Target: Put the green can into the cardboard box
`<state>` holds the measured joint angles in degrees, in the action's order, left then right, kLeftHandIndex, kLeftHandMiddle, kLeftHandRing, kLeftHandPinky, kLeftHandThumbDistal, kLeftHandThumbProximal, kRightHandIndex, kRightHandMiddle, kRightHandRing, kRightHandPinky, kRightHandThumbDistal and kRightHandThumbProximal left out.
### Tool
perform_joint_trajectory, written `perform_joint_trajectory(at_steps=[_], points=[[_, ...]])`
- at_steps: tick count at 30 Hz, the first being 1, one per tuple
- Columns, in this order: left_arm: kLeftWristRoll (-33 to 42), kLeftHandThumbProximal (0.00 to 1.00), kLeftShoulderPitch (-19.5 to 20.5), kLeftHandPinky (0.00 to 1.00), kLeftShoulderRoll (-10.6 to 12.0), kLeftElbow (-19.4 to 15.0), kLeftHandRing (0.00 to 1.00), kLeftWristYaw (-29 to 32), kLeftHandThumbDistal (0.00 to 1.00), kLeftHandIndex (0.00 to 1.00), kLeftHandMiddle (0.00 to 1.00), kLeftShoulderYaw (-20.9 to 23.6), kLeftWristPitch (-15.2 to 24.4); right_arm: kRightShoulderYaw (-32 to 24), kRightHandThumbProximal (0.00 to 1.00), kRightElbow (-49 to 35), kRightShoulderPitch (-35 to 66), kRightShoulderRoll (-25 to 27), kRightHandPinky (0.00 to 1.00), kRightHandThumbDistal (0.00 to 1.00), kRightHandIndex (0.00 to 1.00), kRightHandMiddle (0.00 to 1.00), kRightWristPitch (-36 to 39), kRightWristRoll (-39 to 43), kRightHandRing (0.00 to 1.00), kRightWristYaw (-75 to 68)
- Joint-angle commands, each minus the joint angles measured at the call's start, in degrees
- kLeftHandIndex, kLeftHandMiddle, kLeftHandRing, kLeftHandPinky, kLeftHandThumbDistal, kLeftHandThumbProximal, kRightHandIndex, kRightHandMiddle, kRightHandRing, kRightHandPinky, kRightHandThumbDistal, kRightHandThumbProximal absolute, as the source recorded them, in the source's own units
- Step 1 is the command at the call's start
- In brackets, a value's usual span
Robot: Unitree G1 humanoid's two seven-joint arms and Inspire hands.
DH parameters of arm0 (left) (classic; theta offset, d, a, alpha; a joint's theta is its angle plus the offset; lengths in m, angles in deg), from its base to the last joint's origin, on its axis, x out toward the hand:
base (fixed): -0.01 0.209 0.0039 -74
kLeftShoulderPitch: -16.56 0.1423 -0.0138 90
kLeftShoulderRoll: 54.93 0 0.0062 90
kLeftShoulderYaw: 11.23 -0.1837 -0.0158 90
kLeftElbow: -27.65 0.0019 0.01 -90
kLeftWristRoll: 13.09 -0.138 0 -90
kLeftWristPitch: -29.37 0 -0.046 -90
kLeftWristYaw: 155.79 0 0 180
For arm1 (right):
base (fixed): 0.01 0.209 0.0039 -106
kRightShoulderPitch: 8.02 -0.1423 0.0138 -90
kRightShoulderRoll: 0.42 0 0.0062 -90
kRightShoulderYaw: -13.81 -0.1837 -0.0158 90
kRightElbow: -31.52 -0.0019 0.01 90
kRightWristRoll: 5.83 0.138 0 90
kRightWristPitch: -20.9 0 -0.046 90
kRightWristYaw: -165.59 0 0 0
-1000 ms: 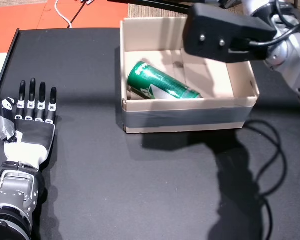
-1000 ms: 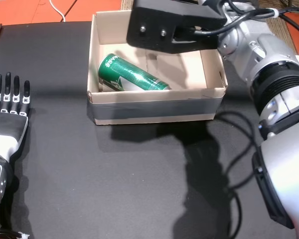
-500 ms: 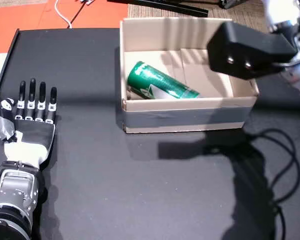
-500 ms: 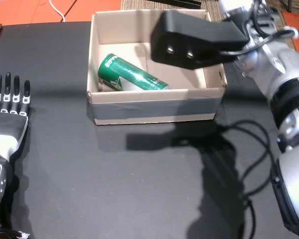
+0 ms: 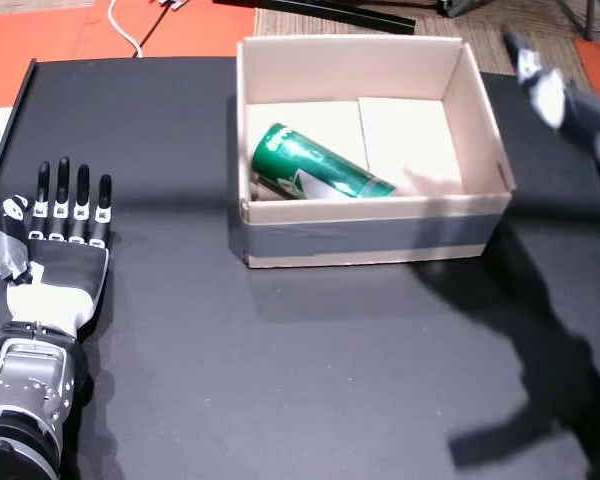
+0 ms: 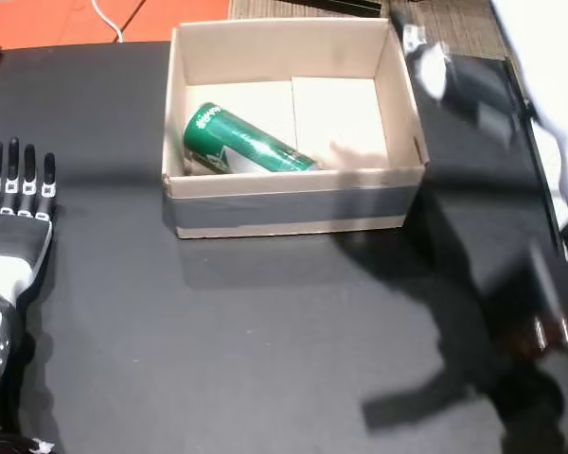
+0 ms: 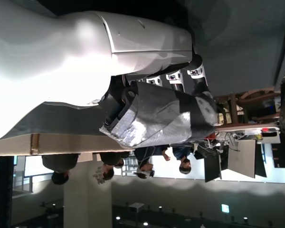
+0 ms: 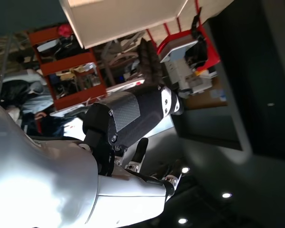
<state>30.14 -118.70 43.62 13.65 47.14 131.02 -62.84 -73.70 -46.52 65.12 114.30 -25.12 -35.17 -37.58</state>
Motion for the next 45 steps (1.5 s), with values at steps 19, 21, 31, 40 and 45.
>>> perform_joint_trajectory(at_steps=[19,21,31,40,45], points=[[-0.57,0.52,2.95,0.74,0.09,1.26,0.6,-1.17,0.0,0.52,0.51,0.16,-0.55,-5.81,0.16,-7.24,26.37,0.74,0.87,0.98,0.54,0.67,1.27,8.05,0.8,22.8],[-0.62,0.52,3.01,0.75,-0.01,1.25,0.6,-0.95,0.0,0.51,0.5,0.16,-0.65,-4.88,0.23,-5.62,28.36,0.13,0.87,0.99,0.51,0.64,2.93,8.86,0.76,24.45],[-0.95,0.59,2.91,0.74,-1.34,1.32,0.61,-0.15,0.0,0.53,0.52,-0.1,-1.42,3.77,0.41,28.74,19.59,-16.47,0.86,0.79,0.49,0.59,14.58,-19.15,0.76,-20.13],[-1.04,0.6,2.48,0.75,-2.18,1.36,0.6,-0.53,0.0,0.52,0.52,-0.12,-1.86,12.88,0.48,45.39,11.63,-22.19,0.87,0.93,0.45,0.61,17.02,-19.72,0.78,-35.09],[-1.1,0.59,2.52,0.75,-2.51,1.4,0.59,-0.66,0.0,0.51,0.51,-0.18,-1.98,12.45,0.48,50.0,10.32,-26.93,0.75,0.97,0.31,0.5,24.53,-15.14,0.7,-41.03]])
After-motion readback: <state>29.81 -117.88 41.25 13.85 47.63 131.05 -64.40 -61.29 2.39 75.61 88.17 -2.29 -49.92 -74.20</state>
